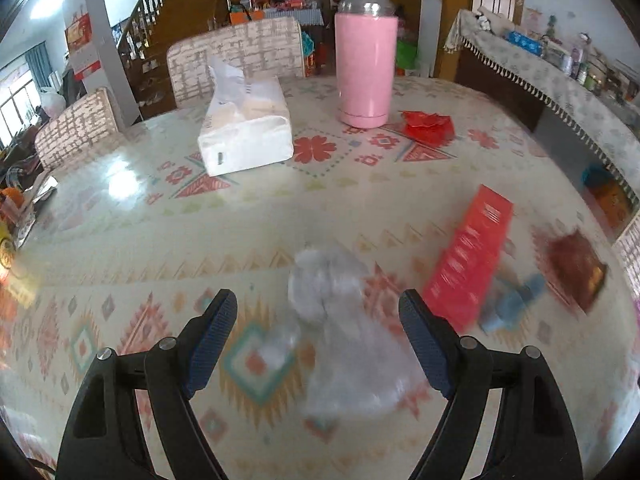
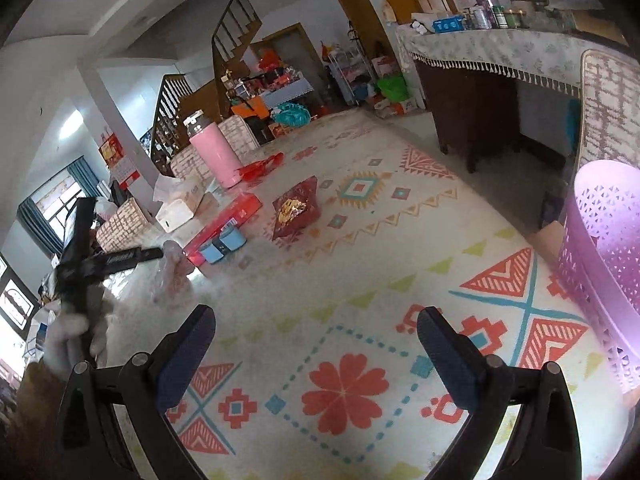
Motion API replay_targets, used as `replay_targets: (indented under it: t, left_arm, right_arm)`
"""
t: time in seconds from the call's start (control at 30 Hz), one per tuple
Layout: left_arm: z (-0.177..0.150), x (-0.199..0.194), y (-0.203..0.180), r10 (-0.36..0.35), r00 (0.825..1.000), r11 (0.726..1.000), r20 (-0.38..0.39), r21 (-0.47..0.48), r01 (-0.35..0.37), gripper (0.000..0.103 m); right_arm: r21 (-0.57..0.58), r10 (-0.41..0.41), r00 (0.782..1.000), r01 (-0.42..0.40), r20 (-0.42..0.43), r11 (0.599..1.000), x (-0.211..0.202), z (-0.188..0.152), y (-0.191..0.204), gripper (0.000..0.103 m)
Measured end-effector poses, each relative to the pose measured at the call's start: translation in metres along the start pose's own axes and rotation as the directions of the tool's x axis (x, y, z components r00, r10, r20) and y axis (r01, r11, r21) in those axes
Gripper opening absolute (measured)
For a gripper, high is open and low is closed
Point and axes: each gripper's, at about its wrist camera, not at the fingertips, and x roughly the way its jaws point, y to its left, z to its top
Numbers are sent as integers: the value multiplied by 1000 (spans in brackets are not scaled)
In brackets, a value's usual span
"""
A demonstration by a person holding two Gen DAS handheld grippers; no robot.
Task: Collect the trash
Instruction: 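Grasp the clear plastic bag with the left gripper while the right returns to the table, then grasp the blue strap with the right gripper while the left holds the plastic bag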
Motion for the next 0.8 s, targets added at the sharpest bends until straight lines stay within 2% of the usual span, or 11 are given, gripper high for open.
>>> replay_targets:
  t: [0.17,0.2,0.23,0.27,0.3,0.33,0.47,0.57,0.67,0.8]
  left_arm:
    - [5,32,-8,-10,995,1000,-100,-11,9,82]
    - [3,35,-10,-5,994,1000,-110,-6,5,79]
    - [-1,35,-13,4,993,1000,-118,5,-3,71]
    - [-5,29,-16,-16,994,1000,-105,7,17,44]
    - [-7,26,-17,-24,994,1000,-108,9,25,38]
    - [-12,17,-18,-28,994,1000,-110,4,29,38]
    - [-37,-23,-18,-47,998,999,-36,6,47,38]
    - [-59,-51,-13,-100,995,995,-6,-29,100,38]
    - [-73,-66,-5,-167,986,982,20,-85,168,38]
    - [-79,-67,4,-196,980,971,35,-131,199,39]
  right_arm:
    - [-3,-1,1000,1,0,1000,1,0,1,103]
    - [-2,-1,1000,1,1,1000,1,0,0,103]
    - [-2,-3,1000,3,2,1000,1,0,0,103]
    - [-1,-4,1000,4,3,1000,1,0,0,103]
    - [1,-5,1000,5,3,1000,1,0,0,103]
    - [2,-6,1000,6,4,1000,1,0,0,103]
    - [1,-10,1000,10,-2,1000,1,0,-1,103]
    - [-1,-14,1000,14,-13,1000,3,0,0,103]
    - [-3,-22,1000,22,-22,1000,5,-1,1,103]
    - [0,-20,999,20,-33,1000,8,-1,1,103]
